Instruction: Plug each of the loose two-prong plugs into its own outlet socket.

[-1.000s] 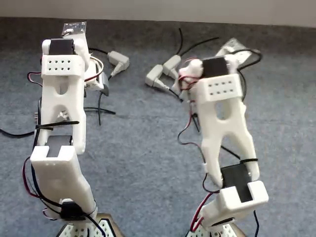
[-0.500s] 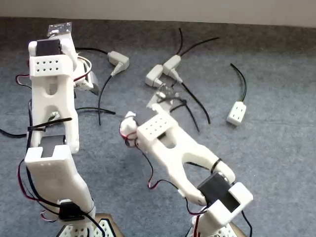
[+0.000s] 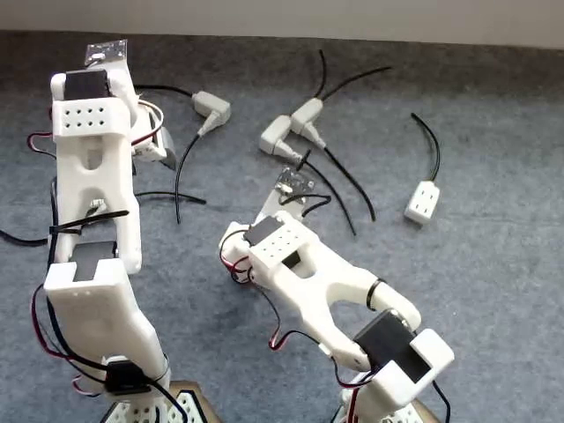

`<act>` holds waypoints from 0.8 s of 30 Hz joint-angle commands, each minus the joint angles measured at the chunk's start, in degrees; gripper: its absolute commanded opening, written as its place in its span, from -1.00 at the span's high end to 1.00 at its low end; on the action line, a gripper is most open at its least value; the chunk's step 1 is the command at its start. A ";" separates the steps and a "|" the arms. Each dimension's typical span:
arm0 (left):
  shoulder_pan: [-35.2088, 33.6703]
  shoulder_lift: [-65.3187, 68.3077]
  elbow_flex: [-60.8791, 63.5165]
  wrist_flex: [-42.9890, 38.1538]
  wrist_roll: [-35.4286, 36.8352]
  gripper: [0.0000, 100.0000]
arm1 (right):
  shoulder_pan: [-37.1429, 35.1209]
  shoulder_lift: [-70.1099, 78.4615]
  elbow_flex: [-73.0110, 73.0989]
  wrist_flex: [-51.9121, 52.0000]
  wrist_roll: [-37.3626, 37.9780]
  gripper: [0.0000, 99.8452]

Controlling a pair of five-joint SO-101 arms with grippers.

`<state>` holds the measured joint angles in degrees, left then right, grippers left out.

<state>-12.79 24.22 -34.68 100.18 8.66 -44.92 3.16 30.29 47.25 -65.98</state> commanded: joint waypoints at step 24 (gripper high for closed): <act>-7.60 -0.75 -4.26 0.70 -28.57 0.53 | 26.15 -2.51 -56.92 43.65 47.91 0.49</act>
<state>-18.42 24.22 -37.23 100.35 -12.26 -25.32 2.73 -22.37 85.49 -28.26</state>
